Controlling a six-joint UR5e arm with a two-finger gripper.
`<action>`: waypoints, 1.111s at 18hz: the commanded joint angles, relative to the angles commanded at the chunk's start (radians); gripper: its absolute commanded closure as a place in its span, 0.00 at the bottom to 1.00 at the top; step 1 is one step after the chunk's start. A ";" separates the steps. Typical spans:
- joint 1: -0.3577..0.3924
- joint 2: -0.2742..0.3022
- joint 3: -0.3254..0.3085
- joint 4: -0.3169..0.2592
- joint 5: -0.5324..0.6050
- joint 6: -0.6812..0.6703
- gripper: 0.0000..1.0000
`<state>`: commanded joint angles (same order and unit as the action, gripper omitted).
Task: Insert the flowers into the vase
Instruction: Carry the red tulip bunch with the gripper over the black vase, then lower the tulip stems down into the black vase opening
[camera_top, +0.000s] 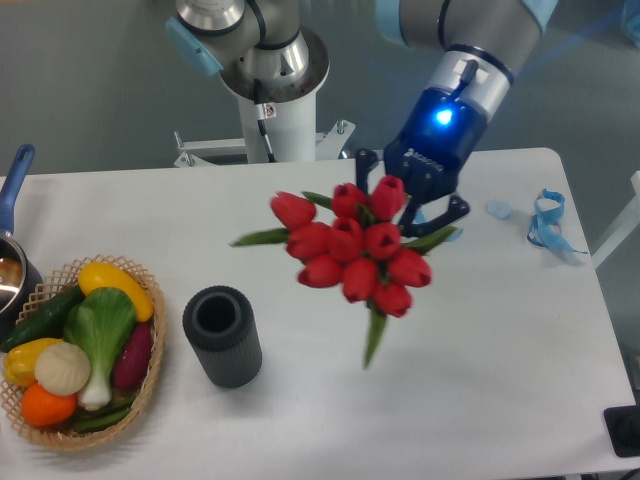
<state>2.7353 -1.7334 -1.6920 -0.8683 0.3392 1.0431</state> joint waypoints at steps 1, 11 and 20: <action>-0.015 -0.002 -0.003 0.003 -0.015 -0.002 0.72; -0.100 0.006 -0.067 0.009 -0.169 0.000 0.72; -0.197 -0.098 -0.031 0.045 -0.304 0.118 0.72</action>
<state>2.5387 -1.8315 -1.7226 -0.8237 0.0353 1.1612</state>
